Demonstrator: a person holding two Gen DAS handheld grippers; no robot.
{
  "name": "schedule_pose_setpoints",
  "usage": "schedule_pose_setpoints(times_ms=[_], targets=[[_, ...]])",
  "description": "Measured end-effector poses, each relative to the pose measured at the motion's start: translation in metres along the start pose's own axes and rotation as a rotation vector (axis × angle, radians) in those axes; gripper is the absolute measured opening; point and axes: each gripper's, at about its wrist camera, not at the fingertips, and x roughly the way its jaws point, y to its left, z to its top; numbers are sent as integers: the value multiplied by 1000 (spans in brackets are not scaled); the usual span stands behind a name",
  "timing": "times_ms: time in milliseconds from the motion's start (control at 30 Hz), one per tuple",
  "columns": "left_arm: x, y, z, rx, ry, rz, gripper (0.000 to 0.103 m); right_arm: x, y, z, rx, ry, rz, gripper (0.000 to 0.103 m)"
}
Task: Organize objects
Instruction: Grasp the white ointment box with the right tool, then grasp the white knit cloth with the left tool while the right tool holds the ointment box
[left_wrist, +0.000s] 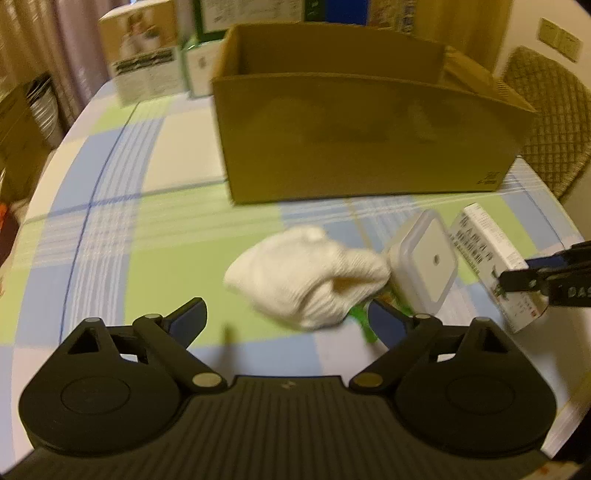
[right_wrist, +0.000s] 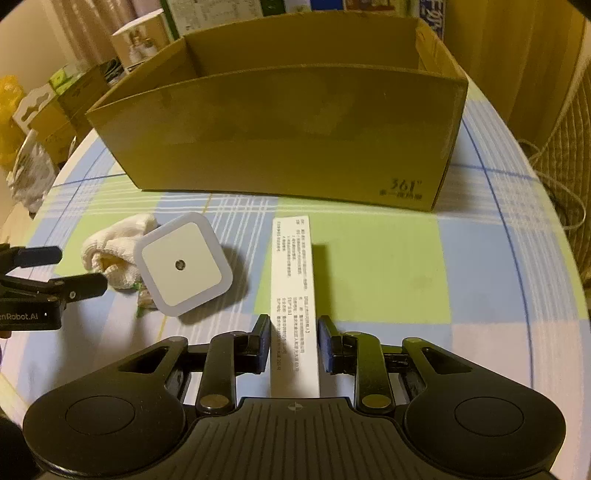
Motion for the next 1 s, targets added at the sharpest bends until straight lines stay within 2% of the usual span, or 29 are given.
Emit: schedule_pose_setpoints(times_ms=[100, 133, 200, 233, 333, 400, 433, 467, 700, 767, 1000], targets=[[7, -1, 7, 10, -22, -18, 84, 7, 1, -1, 12, -2, 0, 32], [11, 0, 10, 13, -21, -17, 76, 10, 1, 0, 12, -3, -1, 33], [18, 0, 12, 27, -12, -15, 66, 12, 2, -2, 13, -2, -5, 33], [21, 0, 13, 36, -6, -11, 55, 13, 2, -2, 15, 0, -5, 33], [28, 0, 12, 46, 12, -18, 42, 15, 3, -4, 11, -1, -11, 33], [26, 3, 10, 31, 13, -24, 36, 15, 5, -5, 4, -4, -13, 32], [25, 3, 8, 28, 17, -24, 30, 14, 5, -6, 2, -5, -19, 25], [22, 2, 7, 30, 19, -20, 27, 14, 6, -6, -1, -6, -20, 23], [-18, -3, -16, 26, 49, 3, 25, -10, 7, -25, 12, -6, -1, 23], [-29, -7, -26, 10, 56, -19, 25, -17, 5, -35, 40, 2, 30, 23], [-35, -24, -47, -4, 77, -49, 25, -26, 0, -59, 65, 16, 19, 23]])
